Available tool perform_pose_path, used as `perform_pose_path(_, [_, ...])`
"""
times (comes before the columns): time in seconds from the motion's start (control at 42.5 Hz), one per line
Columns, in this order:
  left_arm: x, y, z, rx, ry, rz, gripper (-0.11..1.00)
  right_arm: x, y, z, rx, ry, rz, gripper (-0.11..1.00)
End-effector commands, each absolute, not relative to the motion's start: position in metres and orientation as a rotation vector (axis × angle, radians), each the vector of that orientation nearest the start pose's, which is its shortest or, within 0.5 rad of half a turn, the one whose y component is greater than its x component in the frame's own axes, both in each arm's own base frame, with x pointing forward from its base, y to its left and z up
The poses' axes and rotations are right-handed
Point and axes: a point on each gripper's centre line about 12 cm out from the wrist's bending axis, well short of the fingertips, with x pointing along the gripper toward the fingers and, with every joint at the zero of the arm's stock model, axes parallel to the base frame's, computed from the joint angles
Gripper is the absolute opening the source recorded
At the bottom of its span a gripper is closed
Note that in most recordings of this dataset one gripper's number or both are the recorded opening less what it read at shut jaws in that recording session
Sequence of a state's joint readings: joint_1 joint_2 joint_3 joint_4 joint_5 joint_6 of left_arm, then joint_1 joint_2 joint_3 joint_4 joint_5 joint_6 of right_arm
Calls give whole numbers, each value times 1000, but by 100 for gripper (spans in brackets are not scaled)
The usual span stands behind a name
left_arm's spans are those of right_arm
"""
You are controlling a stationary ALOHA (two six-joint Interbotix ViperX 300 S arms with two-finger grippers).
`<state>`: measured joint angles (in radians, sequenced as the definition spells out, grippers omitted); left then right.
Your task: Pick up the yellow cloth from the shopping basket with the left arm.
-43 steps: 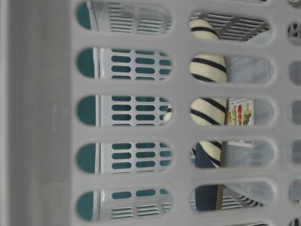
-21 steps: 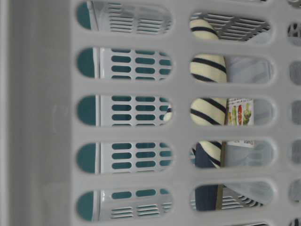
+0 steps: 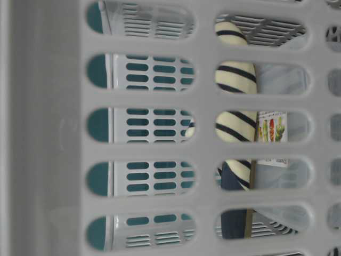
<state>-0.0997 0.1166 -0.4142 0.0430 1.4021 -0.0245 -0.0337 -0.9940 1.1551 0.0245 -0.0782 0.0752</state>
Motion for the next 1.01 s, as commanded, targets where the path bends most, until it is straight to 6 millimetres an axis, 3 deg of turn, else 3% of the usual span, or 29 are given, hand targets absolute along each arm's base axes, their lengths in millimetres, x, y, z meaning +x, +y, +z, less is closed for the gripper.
perform_pose_path(0.0, [430, -38, 409, 63, 1068, -41, 18, 196, -7, 285, 104, 73, -41, 74])
perform_pose_path(0.329, [427, -37, 396, 64, 1105, -38, 18, 195, -7, 287, 105, 66, -41, 74])
perform_pose_path(0.988, [426, -37, 396, 64, 1106, -38, 18, 195, -7, 288, 105, 59, -41, 74])
